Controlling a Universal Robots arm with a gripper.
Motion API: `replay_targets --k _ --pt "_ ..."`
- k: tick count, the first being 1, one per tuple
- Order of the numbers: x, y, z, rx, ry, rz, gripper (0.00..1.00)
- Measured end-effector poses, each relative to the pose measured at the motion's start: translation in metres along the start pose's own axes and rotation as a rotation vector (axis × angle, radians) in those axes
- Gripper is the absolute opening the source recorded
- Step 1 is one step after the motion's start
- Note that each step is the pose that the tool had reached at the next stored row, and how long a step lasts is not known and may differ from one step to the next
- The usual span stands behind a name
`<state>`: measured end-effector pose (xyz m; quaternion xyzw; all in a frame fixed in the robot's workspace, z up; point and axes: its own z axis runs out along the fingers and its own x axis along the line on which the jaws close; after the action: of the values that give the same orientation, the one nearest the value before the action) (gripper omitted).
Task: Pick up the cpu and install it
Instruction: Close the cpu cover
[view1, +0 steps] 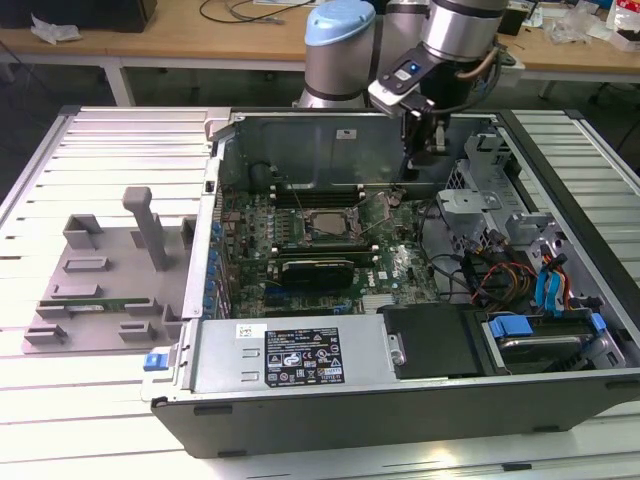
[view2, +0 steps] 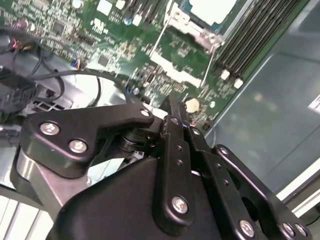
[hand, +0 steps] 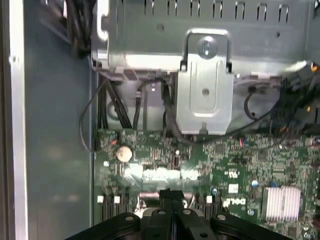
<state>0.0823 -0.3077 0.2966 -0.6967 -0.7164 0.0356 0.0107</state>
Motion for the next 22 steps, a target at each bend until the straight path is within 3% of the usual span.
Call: replay_targets --k 3,7,9,11,14,16,22 --pt "-0.0001 0.0116 0.0001 0.0001 -0.0018 0.000 0.11" --pt "-0.0004 0.0211 0.0002 0.0001 -0.0025 0.000 0.11" --pt "-0.0005 0.0326 0.0006 0.0002 -0.0028 0.000 0.11" --pt "-0.0004 0.0370 0.0021 0.0003 -0.0031 0.000 0.11" --pt "-0.0002 0.0338 0.0028 0.0002 -0.0026 0.000 0.11" --pt "0.0002 0.0220 0.0070 -0.0003 -0.0028 0.000 0.11" --pt "0.0008 0.0170 0.0212 -0.0002 -0.0029 0.000 0.11"
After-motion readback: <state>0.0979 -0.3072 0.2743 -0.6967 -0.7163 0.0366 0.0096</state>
